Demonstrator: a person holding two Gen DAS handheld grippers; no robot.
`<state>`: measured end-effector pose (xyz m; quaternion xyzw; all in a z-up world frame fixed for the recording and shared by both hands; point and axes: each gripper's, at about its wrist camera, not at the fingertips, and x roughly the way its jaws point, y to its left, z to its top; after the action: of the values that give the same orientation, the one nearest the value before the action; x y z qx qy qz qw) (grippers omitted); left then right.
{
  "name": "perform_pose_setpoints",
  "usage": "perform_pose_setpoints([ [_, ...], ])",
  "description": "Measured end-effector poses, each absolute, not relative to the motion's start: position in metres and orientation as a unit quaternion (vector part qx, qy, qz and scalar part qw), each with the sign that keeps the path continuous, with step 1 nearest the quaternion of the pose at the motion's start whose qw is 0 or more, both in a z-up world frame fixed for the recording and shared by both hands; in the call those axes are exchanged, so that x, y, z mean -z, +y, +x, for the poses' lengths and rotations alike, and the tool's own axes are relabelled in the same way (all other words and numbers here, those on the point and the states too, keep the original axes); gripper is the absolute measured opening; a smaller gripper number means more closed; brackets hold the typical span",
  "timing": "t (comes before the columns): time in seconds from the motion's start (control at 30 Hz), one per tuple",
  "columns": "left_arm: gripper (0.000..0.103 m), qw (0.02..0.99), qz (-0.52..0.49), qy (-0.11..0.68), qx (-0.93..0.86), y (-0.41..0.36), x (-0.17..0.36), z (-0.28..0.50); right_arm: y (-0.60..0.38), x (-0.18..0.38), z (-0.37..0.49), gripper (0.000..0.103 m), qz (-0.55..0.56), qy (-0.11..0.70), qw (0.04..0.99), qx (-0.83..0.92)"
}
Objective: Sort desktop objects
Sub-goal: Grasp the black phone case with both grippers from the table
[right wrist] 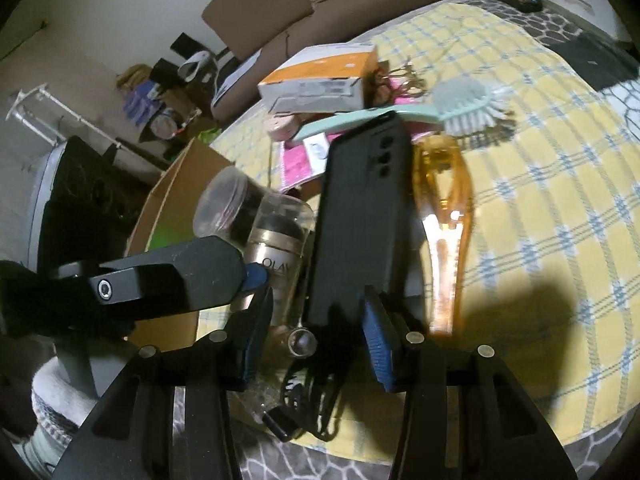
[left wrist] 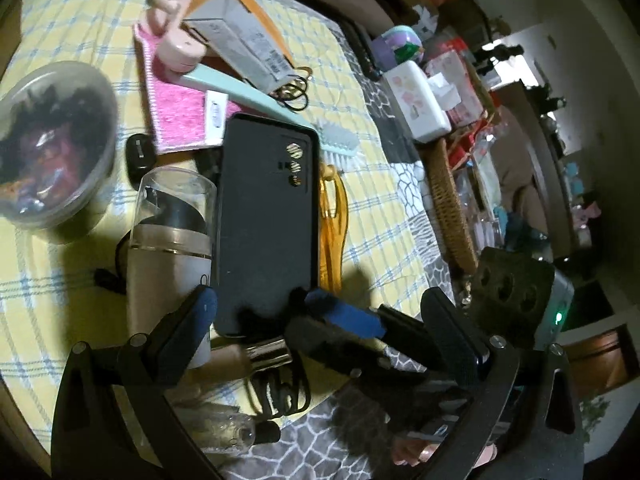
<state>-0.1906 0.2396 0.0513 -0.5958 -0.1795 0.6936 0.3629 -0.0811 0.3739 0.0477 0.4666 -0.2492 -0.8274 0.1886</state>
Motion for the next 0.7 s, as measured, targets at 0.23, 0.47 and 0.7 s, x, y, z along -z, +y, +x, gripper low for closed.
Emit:
perform_pose_setpoints([
  [0.23, 0.103, 0.350, -0.605, -0.173, -0.694, 0.246, -0.051, -0.192, 0.389, -0.036, -0.082, 0.045, 0.488, -0.248, 0.130, 0.827],
  [0.47, 0.103, 0.373, -0.599, -0.170, -0.688, 0.273, -0.060, -0.188, 0.398, -0.043, -0.080, 0.044, 0.477, -0.260, 0.126, 0.830],
  [0.7, 0.103, 0.344, -0.615, -0.168, -0.689, 0.284, -0.039, -0.194, 0.408, -0.046, -0.076, 0.044, 0.468, -0.280, 0.127, 0.829],
])
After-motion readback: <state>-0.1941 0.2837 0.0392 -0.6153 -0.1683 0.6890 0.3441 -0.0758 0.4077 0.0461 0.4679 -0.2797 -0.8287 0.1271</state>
